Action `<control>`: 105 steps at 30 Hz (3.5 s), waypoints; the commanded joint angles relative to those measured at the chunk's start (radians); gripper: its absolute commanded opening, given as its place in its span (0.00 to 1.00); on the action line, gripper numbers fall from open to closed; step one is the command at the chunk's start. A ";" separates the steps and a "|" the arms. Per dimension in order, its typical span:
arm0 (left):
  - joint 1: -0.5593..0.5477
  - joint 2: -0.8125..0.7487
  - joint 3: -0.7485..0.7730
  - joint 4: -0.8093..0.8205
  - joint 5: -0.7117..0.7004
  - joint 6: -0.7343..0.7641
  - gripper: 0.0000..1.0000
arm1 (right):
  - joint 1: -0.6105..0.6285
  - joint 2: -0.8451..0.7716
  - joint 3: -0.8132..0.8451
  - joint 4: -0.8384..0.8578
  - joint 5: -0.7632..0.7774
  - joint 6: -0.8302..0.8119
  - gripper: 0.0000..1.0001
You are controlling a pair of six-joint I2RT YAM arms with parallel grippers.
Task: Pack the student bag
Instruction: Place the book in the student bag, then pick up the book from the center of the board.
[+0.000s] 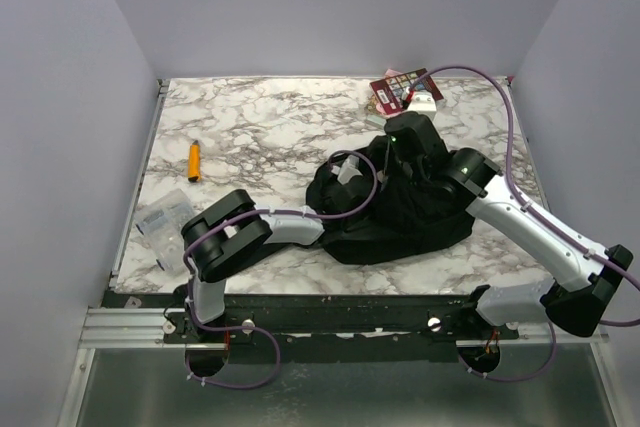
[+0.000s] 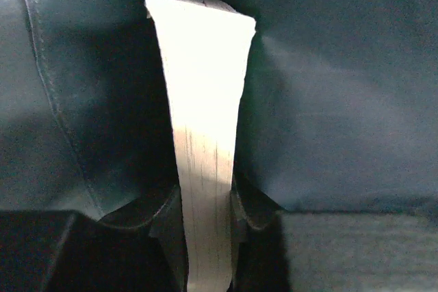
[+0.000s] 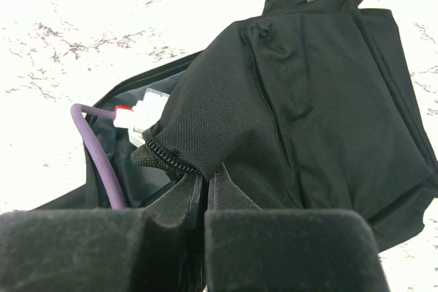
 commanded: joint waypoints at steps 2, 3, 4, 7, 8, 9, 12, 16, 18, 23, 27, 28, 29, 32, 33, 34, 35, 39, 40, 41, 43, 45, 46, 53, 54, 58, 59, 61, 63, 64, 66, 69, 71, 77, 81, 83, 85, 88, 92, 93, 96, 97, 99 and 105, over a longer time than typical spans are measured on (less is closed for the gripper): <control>0.020 -0.022 0.044 0.027 0.056 -0.032 0.50 | -0.028 -0.050 -0.029 0.056 0.075 -0.011 0.01; 0.028 -0.032 0.046 -0.018 0.075 -0.033 0.57 | -0.034 -0.050 -0.034 0.054 0.073 -0.011 0.01; 0.034 -0.042 0.043 -0.050 0.093 -0.024 0.62 | -0.037 -0.052 -0.037 0.052 0.074 -0.011 0.01; 0.057 -0.086 0.037 -0.136 0.135 0.027 0.71 | -0.042 -0.058 -0.045 0.048 0.077 -0.016 0.00; 0.063 -0.097 0.043 -0.187 0.142 0.047 0.75 | -0.045 -0.061 -0.046 0.048 0.081 -0.020 0.01; 0.072 -0.108 0.053 -0.237 0.171 0.067 0.79 | -0.047 -0.061 -0.046 0.043 0.084 -0.020 0.01; 0.093 -0.146 0.068 -0.370 0.172 0.113 0.87 | -0.052 -0.066 -0.049 0.031 0.093 -0.022 0.01; 0.125 -0.130 0.118 -0.483 0.250 0.136 0.98 | -0.054 -0.065 -0.052 0.023 0.097 -0.022 0.00; 0.128 -0.145 0.101 -0.500 0.237 0.146 0.98 | -0.056 -0.061 -0.048 0.015 0.097 -0.020 0.01; 0.140 -0.229 0.041 -0.508 0.199 0.236 0.98 | -0.058 -0.059 -0.049 -0.015 0.108 -0.014 0.01; 0.155 -0.339 -0.009 -0.509 0.235 0.328 0.98 | -0.057 -0.066 -0.055 -0.033 0.101 -0.009 0.01; 0.156 -0.382 -0.032 -0.508 0.235 0.370 0.98 | -0.057 -0.069 -0.057 -0.037 0.094 -0.009 0.01; 0.159 -0.440 -0.052 -0.508 0.238 0.422 0.98 | -0.057 -0.072 -0.059 -0.044 0.085 -0.011 0.01; 0.184 -0.628 -0.126 -0.504 0.282 0.550 0.98 | -0.057 -0.080 -0.085 -0.042 0.008 -0.017 0.01; 0.194 -0.689 -0.152 -0.503 0.285 0.595 0.98 | -0.059 -0.084 -0.101 -0.030 -0.041 -0.024 0.01; 0.202 -0.763 -0.183 -0.503 0.287 0.636 0.98 | -0.058 -0.087 -0.127 -0.009 -0.114 -0.026 0.01; 0.216 -0.824 -0.213 -0.505 0.290 0.679 0.98 | -0.059 -0.090 -0.156 0.016 -0.178 -0.028 0.03; 0.287 -1.028 -0.255 -0.604 0.254 0.790 0.98 | -0.060 -0.067 -0.309 0.140 -0.423 -0.012 0.08; 0.305 -1.058 -0.249 -0.627 0.253 0.816 0.98 | -0.059 -0.054 -0.337 0.168 -0.466 0.007 0.08; 0.330 -1.076 -0.232 -0.656 0.256 0.834 0.98 | -0.059 -0.044 -0.369 0.205 -0.504 0.024 0.08; 0.362 -1.091 -0.186 -0.696 0.261 0.870 0.98 | -0.060 -0.035 -0.426 0.279 -0.576 0.051 0.11; 0.376 -1.084 -0.137 -0.708 0.270 0.910 0.98 | -0.071 -0.026 -0.453 0.330 -0.639 0.077 0.25; 0.381 -1.074 -0.113 -0.711 0.276 0.931 0.98 | -0.080 -0.026 -0.459 0.356 -0.679 0.083 0.32; 0.392 -0.957 0.024 -0.721 0.363 1.042 0.98 | -0.332 0.003 -0.353 0.443 -0.923 0.112 0.71; 0.391 -0.949 0.030 -0.721 0.367 1.059 0.98 | -0.373 0.017 -0.330 0.445 -0.937 0.108 0.75; 0.376 -0.973 0.006 -0.718 0.325 1.144 0.98 | -0.549 0.103 -0.251 0.496 -1.021 0.150 0.81; 0.370 -0.984 -0.006 -0.718 0.314 1.164 0.98 | -0.580 0.120 -0.243 0.542 -1.023 0.175 0.82; 0.359 -1.005 -0.038 -0.704 0.290 1.207 0.98 | -0.638 0.163 -0.234 0.620 -0.979 0.225 0.83; 0.355 -1.019 -0.072 -0.689 0.279 1.225 0.98 | -0.693 0.224 -0.231 0.707 -0.918 0.274 0.86; 0.349 -1.025 -0.078 -0.691 0.270 1.229 0.98 | -0.724 0.265 -0.235 0.750 -0.897 0.304 0.86; 0.332 -1.030 -0.091 -0.685 0.267 1.237 0.98 | -0.788 0.349 -0.241 0.890 -0.899 0.367 0.86; 0.314 -1.021 -0.095 -0.677 0.290 1.236 0.98 | -0.864 0.498 -0.195 1.011 -0.917 0.422 0.86; 0.297 -1.016 -0.096 -0.675 0.295 1.232 0.98 | -0.886 0.596 -0.118 1.005 -0.909 0.422 0.86; 0.251 -1.004 -0.096 -0.669 0.299 1.245 0.98 | -0.936 0.843 0.103 0.978 -0.916 0.416 0.85; 0.235 -1.000 -0.095 -0.674 0.274 1.263 0.98 | -0.967 0.968 0.207 0.978 -0.947 0.432 0.85; 0.226 -0.995 -0.092 -0.678 0.267 1.269 0.98 | -0.978 1.017 0.247 0.985 -0.953 0.448 0.84; 0.220 -0.990 -0.090 -0.678 0.266 1.271 0.98 | -0.989 1.068 0.290 1.003 -0.978 0.480 0.82; 0.214 -0.981 -0.089 -0.678 0.266 1.273 0.98 | -0.998 1.140 0.345 1.053 -1.019 0.536 0.77; 0.214 -0.971 -0.088 -0.680 0.263 1.273 0.98 | -1.004 1.209 0.369 1.146 -1.040 0.618 0.74; 0.214 -0.968 -0.087 -0.678 0.263 1.275 0.98 | -1.006 1.223 0.373 1.167 -1.049 0.640 0.72; 0.214 -0.964 -0.087 -0.679 0.261 1.276 0.98 | -1.008 1.268 0.396 1.218 -1.068 0.684 0.67; 0.215 -0.962 -0.087 -0.679 0.261 1.275 0.98 | -1.007 1.281 0.399 1.244 -1.076 0.701 0.65; 0.214 -0.960 -0.087 -0.680 0.263 1.276 0.98 | -1.006 1.304 0.403 1.281 -1.084 0.735 0.61; 0.214 -0.955 -0.087 -0.679 0.264 1.276 0.98 | -1.007 1.349 0.427 1.348 -1.106 0.797 0.42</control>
